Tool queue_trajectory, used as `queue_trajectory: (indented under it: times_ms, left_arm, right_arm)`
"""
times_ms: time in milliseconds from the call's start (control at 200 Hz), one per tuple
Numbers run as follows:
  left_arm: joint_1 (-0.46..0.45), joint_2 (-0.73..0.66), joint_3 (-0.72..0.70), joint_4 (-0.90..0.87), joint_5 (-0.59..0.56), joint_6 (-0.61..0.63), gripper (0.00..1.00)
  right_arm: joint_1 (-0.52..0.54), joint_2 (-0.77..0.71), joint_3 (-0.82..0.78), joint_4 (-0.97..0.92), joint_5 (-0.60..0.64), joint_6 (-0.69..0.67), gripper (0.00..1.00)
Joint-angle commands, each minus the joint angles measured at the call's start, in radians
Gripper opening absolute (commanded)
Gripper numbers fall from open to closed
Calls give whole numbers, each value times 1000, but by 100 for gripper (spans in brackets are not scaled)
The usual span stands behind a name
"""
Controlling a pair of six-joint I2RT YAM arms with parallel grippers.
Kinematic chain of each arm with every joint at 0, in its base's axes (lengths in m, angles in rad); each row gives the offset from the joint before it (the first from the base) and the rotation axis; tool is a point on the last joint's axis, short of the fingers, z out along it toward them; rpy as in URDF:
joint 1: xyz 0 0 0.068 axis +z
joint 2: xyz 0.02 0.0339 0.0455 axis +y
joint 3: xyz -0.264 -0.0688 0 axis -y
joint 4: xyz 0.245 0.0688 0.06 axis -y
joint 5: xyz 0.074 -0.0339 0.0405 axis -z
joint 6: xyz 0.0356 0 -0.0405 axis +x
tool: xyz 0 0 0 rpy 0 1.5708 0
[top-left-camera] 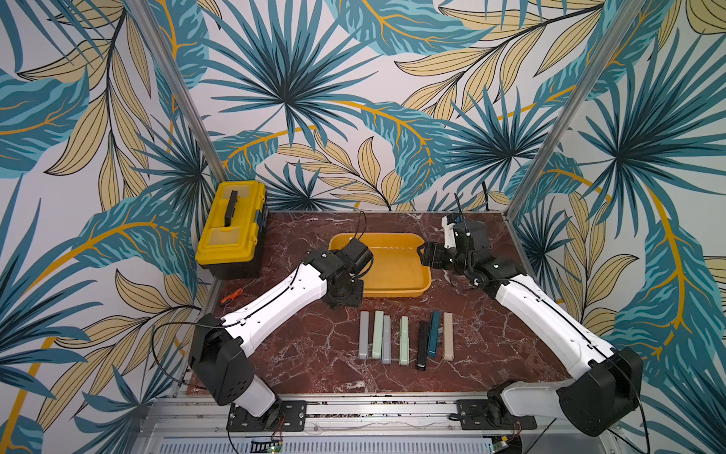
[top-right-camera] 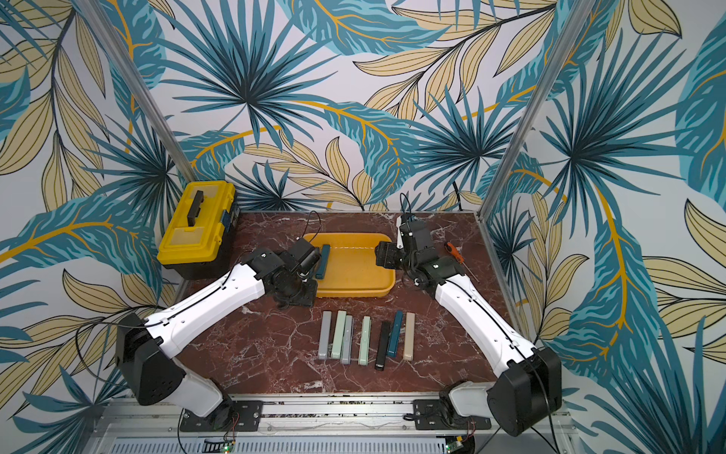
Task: Put the pruning pliers into the storage box
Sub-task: Pick up the pruning pliers from the center of the board.
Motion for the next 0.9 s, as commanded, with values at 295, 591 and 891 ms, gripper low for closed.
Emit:
queue_trajectory:
  times_ms: [295,591,891]
  left_arm:
    - [-152,33,-188,193,61,-169,52]
    - [-160,112,-229,273,75,-175,53]
    - [-162,191,-220,266,47,-167,53]
  right_arm:
    - [20,-26,-22,-31,42,-6,80]
    - [20,-15,-39,-18,45,-7,81]
    - [21,-28,-56,-25,69,-27,81]
